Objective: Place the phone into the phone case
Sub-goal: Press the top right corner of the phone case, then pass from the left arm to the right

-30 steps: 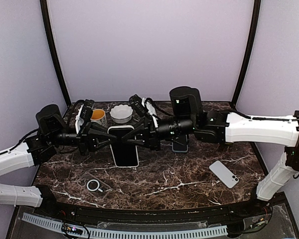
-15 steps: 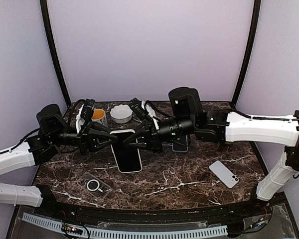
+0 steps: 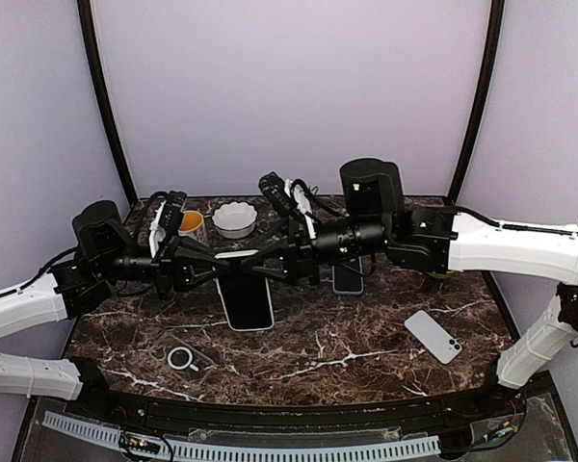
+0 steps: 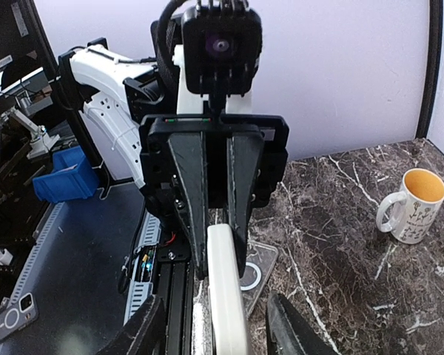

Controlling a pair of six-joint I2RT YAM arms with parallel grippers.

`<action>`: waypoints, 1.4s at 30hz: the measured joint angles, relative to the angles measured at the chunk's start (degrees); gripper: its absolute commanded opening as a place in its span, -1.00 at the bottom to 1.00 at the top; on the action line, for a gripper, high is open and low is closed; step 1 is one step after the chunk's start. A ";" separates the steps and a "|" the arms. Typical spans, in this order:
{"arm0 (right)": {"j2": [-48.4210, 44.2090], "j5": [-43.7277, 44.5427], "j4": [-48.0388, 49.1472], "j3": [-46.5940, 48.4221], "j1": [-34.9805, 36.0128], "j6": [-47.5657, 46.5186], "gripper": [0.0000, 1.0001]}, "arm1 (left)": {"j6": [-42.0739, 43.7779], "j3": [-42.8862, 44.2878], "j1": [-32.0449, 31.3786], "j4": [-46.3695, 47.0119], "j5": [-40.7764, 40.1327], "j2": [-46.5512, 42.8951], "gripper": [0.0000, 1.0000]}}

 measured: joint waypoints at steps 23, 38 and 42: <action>-0.04 2.54 -0.90 0.09 -0.44 0.70 0.40 | 0.59 -0.33 0.00 -0.87 -1.09 -1.57 -1.00; 1.95 -2.19 1.46 -2.99 -0.39 3.13 -1.00 | -1.81 -1.46 0.39 0.09 -1.88 -2.58 -0.78; 1.92 -2.95 1.92 -3.04 -0.55 3.34 -1.00 | -1.86 -1.49 0.26 1.14 -1.92 -2.40 -0.06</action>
